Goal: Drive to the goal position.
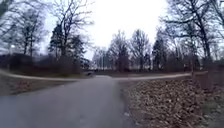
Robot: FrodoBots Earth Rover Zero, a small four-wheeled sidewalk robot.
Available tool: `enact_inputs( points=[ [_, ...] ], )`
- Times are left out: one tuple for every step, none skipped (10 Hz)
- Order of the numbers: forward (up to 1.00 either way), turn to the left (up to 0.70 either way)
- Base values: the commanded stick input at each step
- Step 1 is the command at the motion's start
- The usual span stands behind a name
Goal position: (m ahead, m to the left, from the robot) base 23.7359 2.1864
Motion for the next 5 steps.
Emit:
enact_inputs(
  points=[
    [1.0,0.0],
    [1.0,0.0],
    [1.0,0.0],
    [1.0,0.0],
    [1.0,0.0]
  ],
)
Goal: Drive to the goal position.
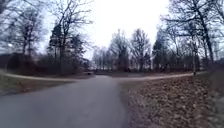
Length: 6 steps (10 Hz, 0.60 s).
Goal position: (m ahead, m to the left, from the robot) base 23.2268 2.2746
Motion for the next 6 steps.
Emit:
enact_inputs(
  points=[
    [1.0,0.0],
    [1.0,0.0],
    [1.0,0.0],
    [1.0,0.0],
    [1.0,0.0],
    [1.0,0.0]
  ],
)
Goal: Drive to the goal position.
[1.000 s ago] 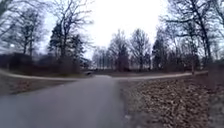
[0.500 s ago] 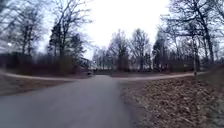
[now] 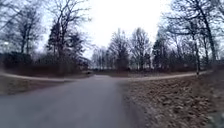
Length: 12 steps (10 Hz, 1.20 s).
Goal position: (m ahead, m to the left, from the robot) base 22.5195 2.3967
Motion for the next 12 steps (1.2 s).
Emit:
enact_inputs(
  points=[
    [1.0,0.0],
    [1.0,0.0],
    [1.0,0.0],
    [1.0,0.0],
    [1.0,0.0],
    [1.0,0.0],
    [1.0,0.0],
    [1.0,0.0],
    [1.0,0.0],
    [1.0,0.0],
    [1.0,0.0],
    [1.0,0.03]
  ],
)
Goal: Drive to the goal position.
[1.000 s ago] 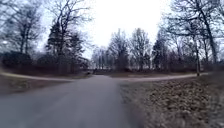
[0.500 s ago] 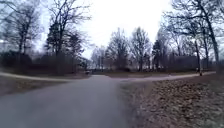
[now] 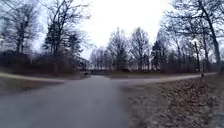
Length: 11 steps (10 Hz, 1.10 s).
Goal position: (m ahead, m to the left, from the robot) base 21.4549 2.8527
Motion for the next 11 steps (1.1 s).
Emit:
enact_inputs(
  points=[
    [1.0,0.26],
    [1.0,0.4],
    [1.0,0.4],
    [1.0,0.14],
    [1.0,0.0],
    [1.0,0.0],
    [1.0,0.0],
    [1.0,0.0],
    [1.0,0.0],
    [1.0,0.0],
    [1.0,0.0]
  ],
)
